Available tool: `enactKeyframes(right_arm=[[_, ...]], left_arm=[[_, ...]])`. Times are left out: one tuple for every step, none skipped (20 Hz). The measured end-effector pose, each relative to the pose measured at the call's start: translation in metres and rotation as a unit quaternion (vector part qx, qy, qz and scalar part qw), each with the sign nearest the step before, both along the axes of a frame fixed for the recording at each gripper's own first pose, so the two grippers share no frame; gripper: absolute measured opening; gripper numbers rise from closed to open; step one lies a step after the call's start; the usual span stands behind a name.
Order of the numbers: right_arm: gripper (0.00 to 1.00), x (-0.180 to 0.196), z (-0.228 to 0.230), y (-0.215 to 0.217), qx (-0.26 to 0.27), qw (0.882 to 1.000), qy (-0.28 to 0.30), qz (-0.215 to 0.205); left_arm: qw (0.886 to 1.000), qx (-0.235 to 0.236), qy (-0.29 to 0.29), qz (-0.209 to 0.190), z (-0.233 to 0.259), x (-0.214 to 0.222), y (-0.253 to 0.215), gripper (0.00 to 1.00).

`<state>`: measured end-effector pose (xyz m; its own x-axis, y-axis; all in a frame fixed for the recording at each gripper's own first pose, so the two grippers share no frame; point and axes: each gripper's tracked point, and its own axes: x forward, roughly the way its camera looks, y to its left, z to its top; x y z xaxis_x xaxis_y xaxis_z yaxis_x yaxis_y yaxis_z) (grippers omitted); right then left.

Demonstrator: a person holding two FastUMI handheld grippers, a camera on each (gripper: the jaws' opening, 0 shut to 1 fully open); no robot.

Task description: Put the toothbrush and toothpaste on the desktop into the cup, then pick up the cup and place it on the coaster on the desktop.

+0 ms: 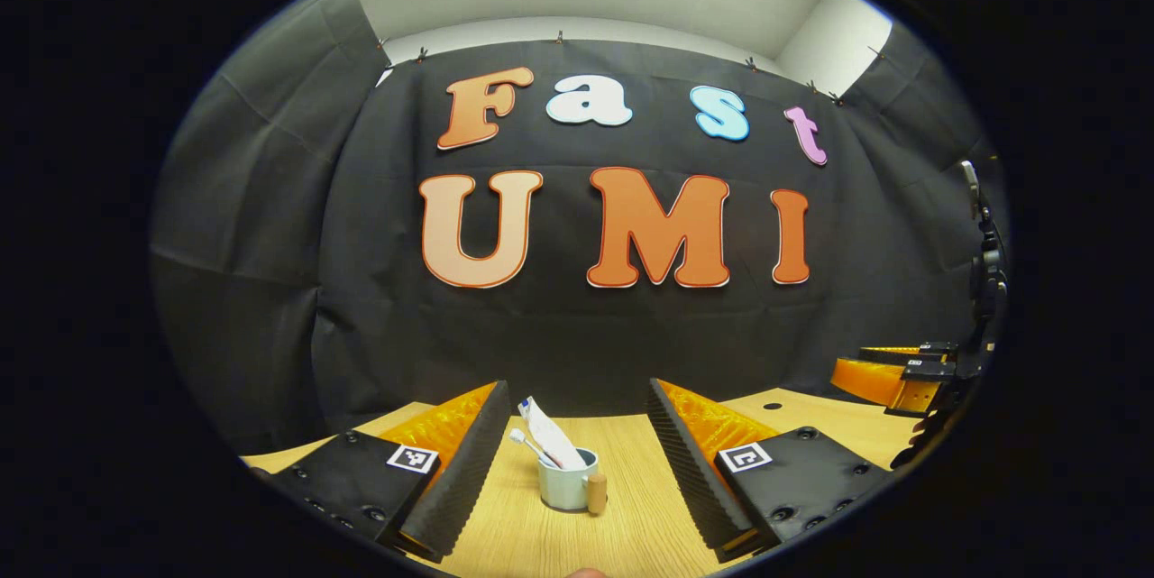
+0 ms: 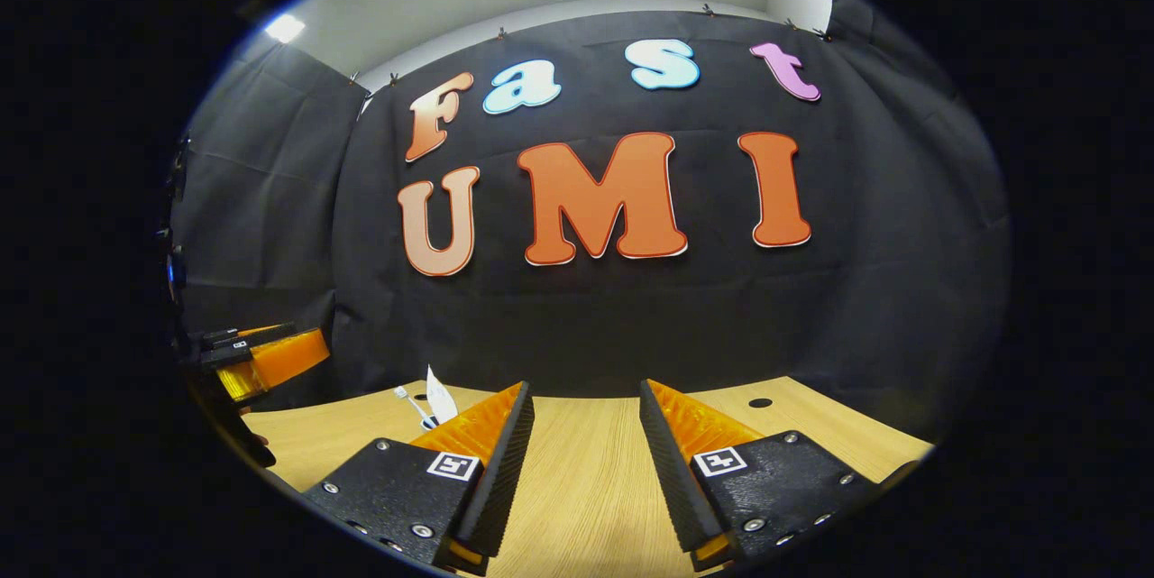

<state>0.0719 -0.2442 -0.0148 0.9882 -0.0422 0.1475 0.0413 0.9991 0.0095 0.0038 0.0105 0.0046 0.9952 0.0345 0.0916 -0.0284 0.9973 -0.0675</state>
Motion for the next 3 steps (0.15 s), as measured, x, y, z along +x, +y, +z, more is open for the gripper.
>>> enactKeyframes(right_arm=[[0.72, -0.0006, -0.0027, 0.0004, 0.000, 1.000, 0.003, -0.001], [0.72, -0.0017, -0.0034, 0.0009, 0.000, 1.000, 0.004, -0.001], [0.72, -0.0018, -0.0045, 0.0013, -0.001, 1.000, 0.006, 0.000]], left_arm=[[1.000, -0.002, 0.003, 0.000, -0.0032, 0.0002, 0.0016, 0.98], [1.000, -0.004, 0.006, 0.001, -0.0045, 0.0005, 0.0025, 0.98], [1.000, -0.007, 0.008, 0.001, -0.0065, 0.0007, 0.0030, 0.97]])
